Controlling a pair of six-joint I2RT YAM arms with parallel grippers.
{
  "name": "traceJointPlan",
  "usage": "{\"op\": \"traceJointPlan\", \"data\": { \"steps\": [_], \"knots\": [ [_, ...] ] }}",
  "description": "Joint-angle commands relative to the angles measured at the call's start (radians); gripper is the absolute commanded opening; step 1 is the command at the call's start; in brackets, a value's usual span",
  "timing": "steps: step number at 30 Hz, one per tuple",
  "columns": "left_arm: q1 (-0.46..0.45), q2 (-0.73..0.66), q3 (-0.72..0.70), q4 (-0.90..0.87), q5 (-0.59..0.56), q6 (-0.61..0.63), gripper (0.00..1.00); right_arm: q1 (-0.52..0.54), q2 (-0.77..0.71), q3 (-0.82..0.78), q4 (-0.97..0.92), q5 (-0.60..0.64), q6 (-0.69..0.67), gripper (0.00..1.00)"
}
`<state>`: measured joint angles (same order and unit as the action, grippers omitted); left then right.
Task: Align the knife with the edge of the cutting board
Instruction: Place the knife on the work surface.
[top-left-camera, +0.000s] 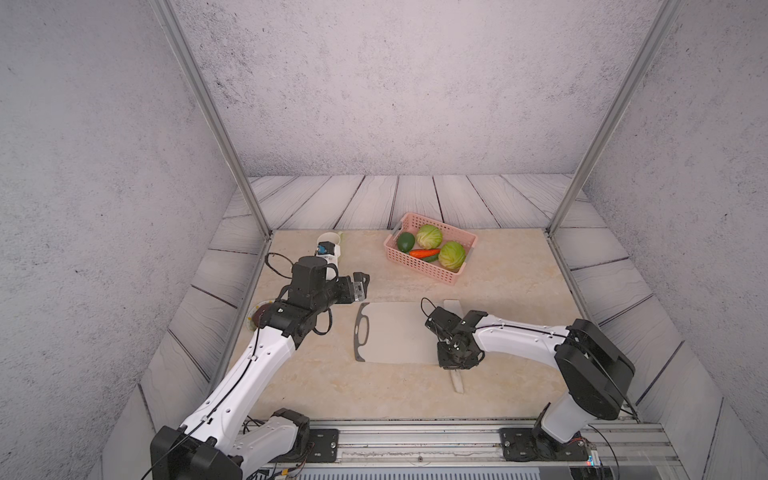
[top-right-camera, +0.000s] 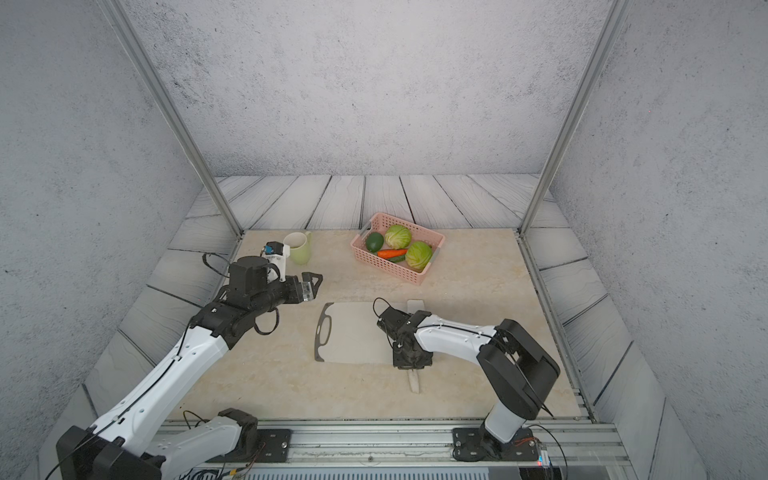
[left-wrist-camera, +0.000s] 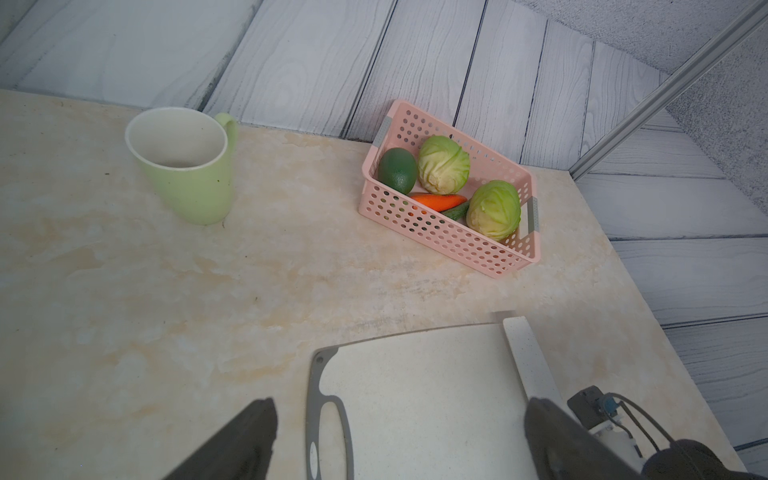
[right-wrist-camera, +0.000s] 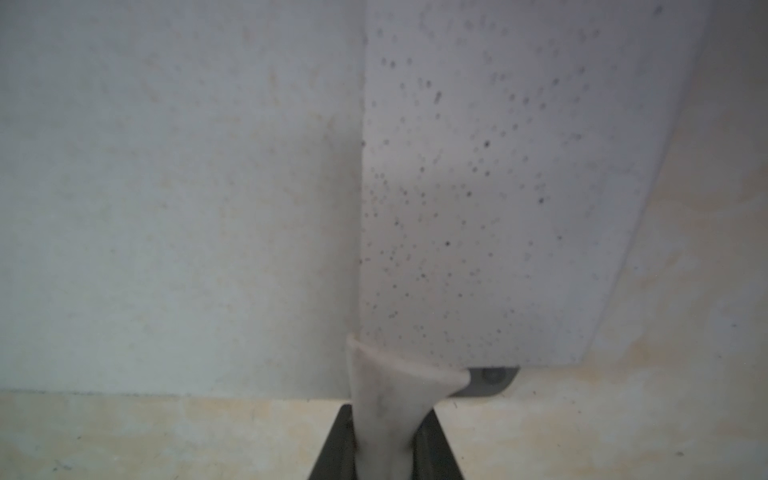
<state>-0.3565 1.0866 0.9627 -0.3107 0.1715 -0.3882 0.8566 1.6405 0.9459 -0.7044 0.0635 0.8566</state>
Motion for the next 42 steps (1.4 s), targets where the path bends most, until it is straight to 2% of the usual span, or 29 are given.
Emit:
{"op": "traceJointPlan", "data": {
  "steps": [1,2,6,12,25,32,35,42],
  "knots": [
    [-0.007,-0.016,0.024,-0.01,-0.007,0.014,0.98,0.007,0.017,0.024,0.0,0.025,0.012,0.0],
    [-0.007,-0.018,0.024,-0.01,-0.007,0.015,0.98,0.007,0.021,0.024,0.0,0.024,0.012,0.0],
    [-0.007,-0.018,0.024,-0.01,-0.007,0.014,0.98,0.007,0.032,0.028,0.002,0.018,0.007,0.11],
    [-0.007,-0.02,0.024,-0.01,-0.011,0.015,0.98,0.007,0.041,0.031,0.005,0.011,0.004,0.16],
    [-0.012,-0.016,0.024,-0.014,-0.017,0.019,0.98,0.007,0.075,0.036,0.009,-0.008,-0.016,0.34],
    [-0.013,-0.012,0.025,-0.013,-0.017,0.018,0.98,0.007,0.062,0.025,0.006,-0.021,-0.025,0.55],
    [-0.013,-0.013,0.025,-0.013,-0.015,0.017,0.98,0.007,0.046,0.017,-0.001,-0.02,-0.025,0.61],
    [-0.013,-0.01,0.024,-0.013,-0.012,0.017,0.98,0.007,-0.008,-0.019,0.005,-0.045,-0.018,0.64]
  ]
}}
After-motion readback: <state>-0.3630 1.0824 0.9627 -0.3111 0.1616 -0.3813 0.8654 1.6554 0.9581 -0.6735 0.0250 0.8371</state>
